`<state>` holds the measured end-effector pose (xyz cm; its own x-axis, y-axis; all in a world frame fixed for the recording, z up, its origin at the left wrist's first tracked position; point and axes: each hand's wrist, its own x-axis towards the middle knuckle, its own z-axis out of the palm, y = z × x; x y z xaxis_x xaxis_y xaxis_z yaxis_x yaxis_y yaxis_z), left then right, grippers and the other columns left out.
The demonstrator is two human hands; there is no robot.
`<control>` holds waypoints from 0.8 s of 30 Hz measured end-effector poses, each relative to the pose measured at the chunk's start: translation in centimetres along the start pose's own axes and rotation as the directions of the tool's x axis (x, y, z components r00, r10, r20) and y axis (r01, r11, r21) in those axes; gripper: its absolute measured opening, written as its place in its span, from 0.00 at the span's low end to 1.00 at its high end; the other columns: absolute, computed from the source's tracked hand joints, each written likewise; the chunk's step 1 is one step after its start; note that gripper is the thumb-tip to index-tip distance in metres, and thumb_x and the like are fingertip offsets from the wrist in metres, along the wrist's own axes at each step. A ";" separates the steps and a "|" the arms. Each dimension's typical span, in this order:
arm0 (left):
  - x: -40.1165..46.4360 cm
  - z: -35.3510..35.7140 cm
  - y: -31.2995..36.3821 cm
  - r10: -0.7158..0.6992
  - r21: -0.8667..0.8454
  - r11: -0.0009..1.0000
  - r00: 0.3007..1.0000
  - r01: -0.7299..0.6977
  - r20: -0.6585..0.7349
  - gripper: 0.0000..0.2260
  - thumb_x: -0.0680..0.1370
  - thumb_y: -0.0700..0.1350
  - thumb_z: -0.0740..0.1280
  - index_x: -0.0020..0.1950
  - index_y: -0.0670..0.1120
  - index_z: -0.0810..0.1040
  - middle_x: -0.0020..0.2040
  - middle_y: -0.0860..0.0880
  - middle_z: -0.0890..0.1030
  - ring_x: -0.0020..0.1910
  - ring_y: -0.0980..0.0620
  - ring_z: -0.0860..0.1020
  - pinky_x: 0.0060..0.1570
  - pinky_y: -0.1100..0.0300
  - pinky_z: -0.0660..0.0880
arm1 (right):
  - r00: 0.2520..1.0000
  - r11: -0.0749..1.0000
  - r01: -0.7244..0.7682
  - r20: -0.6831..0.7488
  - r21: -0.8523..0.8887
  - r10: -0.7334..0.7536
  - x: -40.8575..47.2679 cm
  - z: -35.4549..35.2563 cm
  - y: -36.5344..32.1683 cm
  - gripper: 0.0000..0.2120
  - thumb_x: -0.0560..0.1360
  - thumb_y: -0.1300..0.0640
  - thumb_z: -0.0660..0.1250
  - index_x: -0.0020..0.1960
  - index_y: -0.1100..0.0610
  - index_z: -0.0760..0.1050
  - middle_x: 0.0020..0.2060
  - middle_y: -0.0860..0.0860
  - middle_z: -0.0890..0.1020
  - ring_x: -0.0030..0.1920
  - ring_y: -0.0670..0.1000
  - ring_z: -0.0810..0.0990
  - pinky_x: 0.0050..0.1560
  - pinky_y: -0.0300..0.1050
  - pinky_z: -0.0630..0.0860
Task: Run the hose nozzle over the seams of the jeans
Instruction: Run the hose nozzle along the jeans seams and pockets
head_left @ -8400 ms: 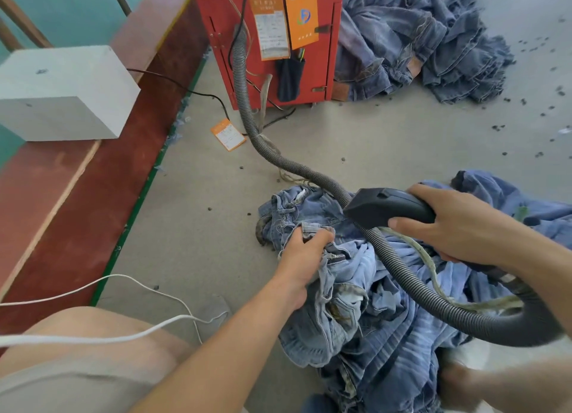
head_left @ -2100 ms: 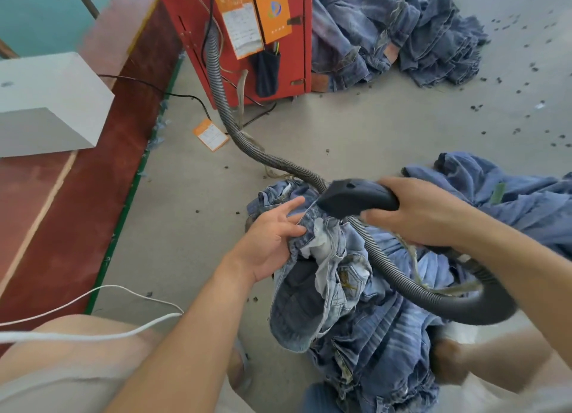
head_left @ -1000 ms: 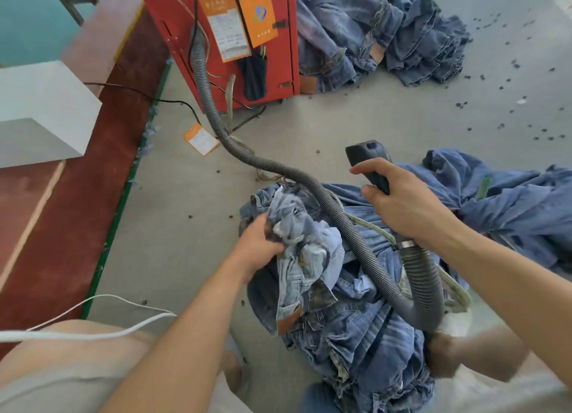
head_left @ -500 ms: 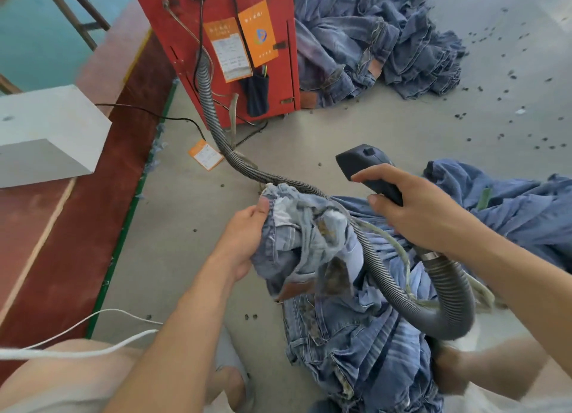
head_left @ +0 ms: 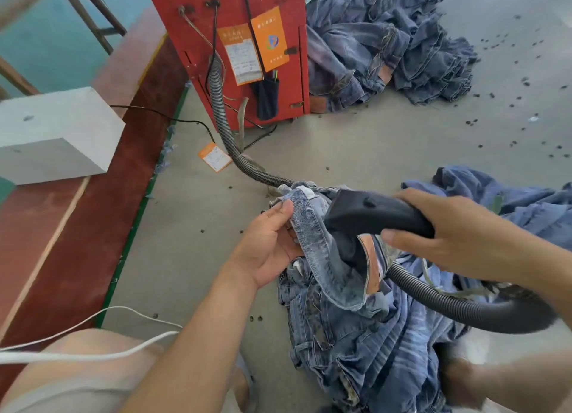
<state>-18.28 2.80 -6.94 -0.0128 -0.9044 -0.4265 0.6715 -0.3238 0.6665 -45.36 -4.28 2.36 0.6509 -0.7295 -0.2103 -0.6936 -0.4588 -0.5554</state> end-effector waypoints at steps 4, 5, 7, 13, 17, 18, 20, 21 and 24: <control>-0.2 0.1 -0.4 -0.028 0.068 0.997 0.999 0.025 0.035 0.17 0.85 0.47 0.61 0.67 0.39 0.79 0.59 0.38 0.83 0.53 0.41 0.83 0.57 0.41 0.80 | 0.998 1.000 0.021 0.067 -0.003 -0.021 1.1 1.2 -0.9 0.11 0.74 0.33 0.62 0.52 0.37 0.71 0.41 0.34 0.80 0.34 0.43 0.80 0.36 0.40 0.76; -0.3 0.2 -0.4 -0.039 0.066 0.997 0.998 0.036 0.044 0.18 0.85 0.47 0.61 0.69 0.37 0.77 0.59 0.37 0.82 0.54 0.40 0.83 0.58 0.41 0.79 | 0.998 1.000 0.027 0.060 0.005 -0.027 1.4 1.4 -1.2 0.11 0.75 0.33 0.62 0.52 0.37 0.71 0.40 0.35 0.80 0.34 0.43 0.80 0.35 0.39 0.75; -0.4 0.2 -0.5 -0.053 0.079 0.996 0.998 0.049 0.046 0.20 0.85 0.46 0.61 0.71 0.35 0.74 0.61 0.36 0.81 0.56 0.39 0.81 0.59 0.40 0.78 | 1.000 1.000 0.019 -0.023 0.013 -0.019 2.1 2.0 -1.6 0.09 0.77 0.36 0.64 0.53 0.37 0.70 0.36 0.41 0.80 0.34 0.40 0.79 0.29 0.38 0.72; -0.4 -0.1 -0.1 -0.036 0.030 0.999 0.999 0.036 -0.006 0.18 0.87 0.45 0.57 0.71 0.35 0.74 0.58 0.36 0.82 0.52 0.40 0.82 0.52 0.41 0.82 | 0.991 0.995 0.013 -0.135 0.102 0.001 2.0 0.1 -0.6 0.08 0.76 0.37 0.65 0.50 0.38 0.70 0.31 0.37 0.81 0.25 0.43 0.78 0.24 0.36 0.70; 0.1 -0.4 -0.4 -0.050 -0.022 0.999 0.999 0.049 -0.014 0.19 0.87 0.46 0.56 0.73 0.37 0.73 0.62 0.36 0.80 0.55 0.40 0.81 0.57 0.42 0.80 | 0.997 1.000 0.022 0.075 0.006 -0.023 1.8 1.2 -1.1 0.07 0.77 0.37 0.66 0.49 0.35 0.69 0.40 0.33 0.80 0.33 0.42 0.80 0.32 0.35 0.74; 0.2 -0.4 -0.6 -0.056 -0.015 0.998 0.998 0.056 -0.018 0.20 0.87 0.47 0.57 0.73 0.37 0.73 0.63 0.36 0.80 0.56 0.40 0.81 0.57 0.42 0.80 | 0.997 1.000 0.029 0.075 -0.006 -0.029 2.2 1.9 -1.3 0.07 0.78 0.38 0.66 0.48 0.36 0.69 0.40 0.32 0.79 0.34 0.40 0.80 0.34 0.33 0.73; 0.3 -0.4 -0.8 -0.055 0.001 0.998 0.998 0.055 -0.043 0.21 0.85 0.51 0.59 0.70 0.38 0.76 0.61 0.38 0.81 0.55 0.42 0.82 0.56 0.45 0.80 | 0.999 1.000 0.024 -0.033 0.009 -0.023 3.1 2.9 -1.5 0.08 0.79 0.38 0.66 0.50 0.37 0.68 0.35 0.39 0.80 0.35 0.35 0.79 0.31 0.32 0.71; 0.4 -0.5 -0.8 -0.051 0.002 0.999 0.997 0.052 -0.065 0.21 0.84 0.53 0.61 0.68 0.39 0.79 0.60 0.39 0.83 0.54 0.43 0.83 0.54 0.48 0.82 | 0.993 0.999 -0.001 -0.118 0.037 0.006 3.5 3.0 -1.3 0.09 0.78 0.38 0.66 0.53 0.39 0.68 0.32 0.42 0.79 0.34 0.37 0.79 0.28 0.34 0.69; 0.6 -1.0 -0.5 -0.023 0.016 1.000 0.986 0.026 -0.165 0.18 0.77 0.46 0.72 0.63 0.38 0.82 0.57 0.40 0.85 0.49 0.47 0.86 0.48 0.56 0.84 | 0.936 0.975 -0.080 -0.321 0.205 0.145 4.0 2.6 -0.2 0.21 0.76 0.37 0.66 0.66 0.43 0.68 0.35 0.41 0.78 0.32 0.42 0.78 0.34 0.44 0.71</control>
<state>-17.88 2.73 -8.14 0.0941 -0.8382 -0.5371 0.6587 -0.3522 0.6649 -41.83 -5.79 -0.45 0.4097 -0.9120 -0.0185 -0.6655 -0.2850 -0.6899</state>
